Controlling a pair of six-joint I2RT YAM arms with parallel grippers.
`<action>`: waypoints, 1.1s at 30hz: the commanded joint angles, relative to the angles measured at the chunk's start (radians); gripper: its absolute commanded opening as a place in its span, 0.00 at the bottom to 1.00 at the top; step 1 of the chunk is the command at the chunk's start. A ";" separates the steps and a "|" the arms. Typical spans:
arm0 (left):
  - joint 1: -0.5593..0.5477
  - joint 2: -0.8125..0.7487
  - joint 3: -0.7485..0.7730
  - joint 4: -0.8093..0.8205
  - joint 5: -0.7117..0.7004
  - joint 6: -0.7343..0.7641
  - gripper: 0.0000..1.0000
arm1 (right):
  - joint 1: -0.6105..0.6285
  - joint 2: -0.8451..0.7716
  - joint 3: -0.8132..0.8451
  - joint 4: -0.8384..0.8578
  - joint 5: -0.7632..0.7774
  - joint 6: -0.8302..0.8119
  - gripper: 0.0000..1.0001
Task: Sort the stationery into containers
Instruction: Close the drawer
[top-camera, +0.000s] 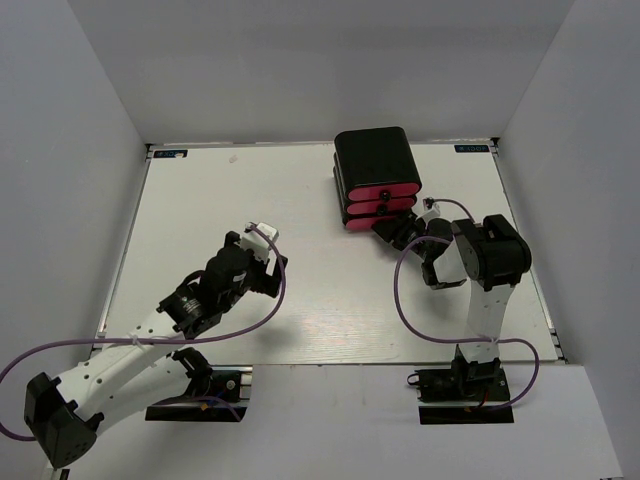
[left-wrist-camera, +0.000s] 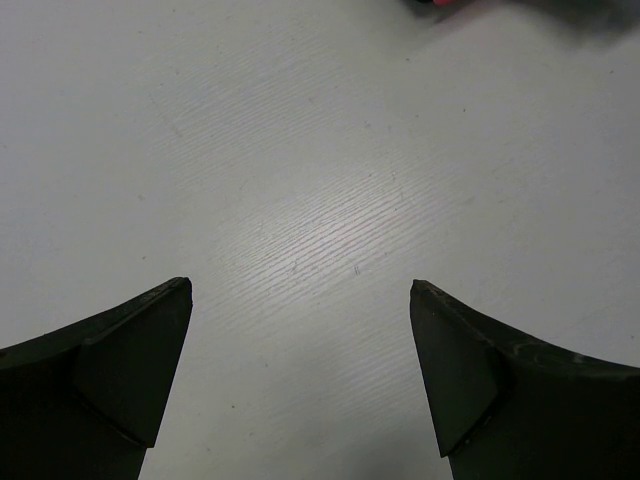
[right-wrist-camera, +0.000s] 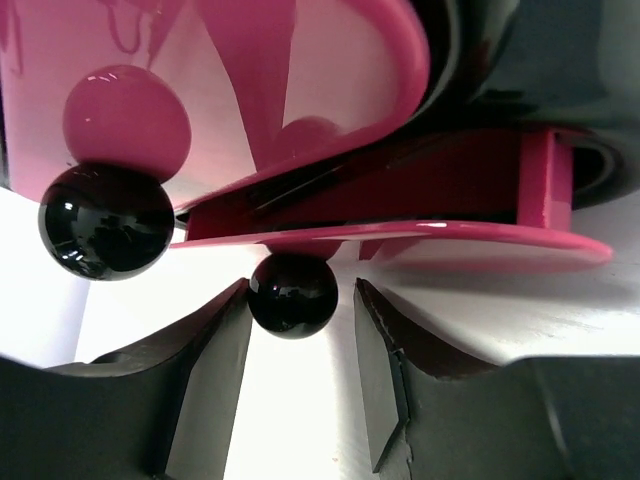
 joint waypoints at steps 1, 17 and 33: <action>0.002 0.006 -0.006 0.018 -0.012 0.008 1.00 | -0.006 0.033 0.007 0.232 -0.002 0.045 0.50; 0.002 0.024 -0.006 0.018 -0.012 0.008 1.00 | -0.016 0.086 0.042 0.310 0.006 0.073 0.28; 0.002 0.034 -0.015 0.018 -0.031 0.008 1.00 | -0.037 0.140 0.097 0.373 0.009 0.138 0.26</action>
